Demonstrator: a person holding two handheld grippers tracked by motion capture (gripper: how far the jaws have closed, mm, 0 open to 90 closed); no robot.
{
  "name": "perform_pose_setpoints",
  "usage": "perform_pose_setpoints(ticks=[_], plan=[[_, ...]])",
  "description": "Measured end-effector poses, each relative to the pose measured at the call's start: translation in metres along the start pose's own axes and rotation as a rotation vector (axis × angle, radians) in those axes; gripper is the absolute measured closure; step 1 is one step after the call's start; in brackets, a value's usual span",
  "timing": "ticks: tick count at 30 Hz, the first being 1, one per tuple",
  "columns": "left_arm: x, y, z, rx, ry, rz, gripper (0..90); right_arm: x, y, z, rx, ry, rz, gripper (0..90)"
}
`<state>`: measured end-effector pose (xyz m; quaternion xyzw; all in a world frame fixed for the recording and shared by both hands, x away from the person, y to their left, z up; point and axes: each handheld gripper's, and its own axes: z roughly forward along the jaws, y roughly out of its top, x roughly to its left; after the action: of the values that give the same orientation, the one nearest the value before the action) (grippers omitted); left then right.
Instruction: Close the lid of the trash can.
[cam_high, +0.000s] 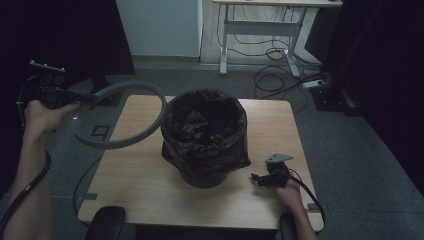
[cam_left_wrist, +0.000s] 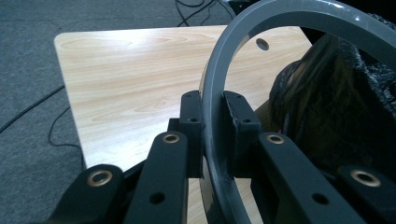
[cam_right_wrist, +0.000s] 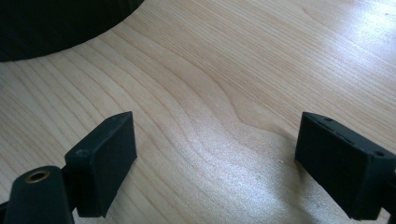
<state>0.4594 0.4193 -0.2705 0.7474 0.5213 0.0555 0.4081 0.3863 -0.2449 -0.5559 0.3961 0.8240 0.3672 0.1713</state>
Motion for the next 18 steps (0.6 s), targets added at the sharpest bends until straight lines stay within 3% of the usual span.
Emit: perform_pose_setpoints(ticks=[18], plan=[[-0.030,0.024,0.031,0.031,-0.041,0.057,78.3,0.000,0.000,0.000,0.000,0.000,0.000,11.8]])
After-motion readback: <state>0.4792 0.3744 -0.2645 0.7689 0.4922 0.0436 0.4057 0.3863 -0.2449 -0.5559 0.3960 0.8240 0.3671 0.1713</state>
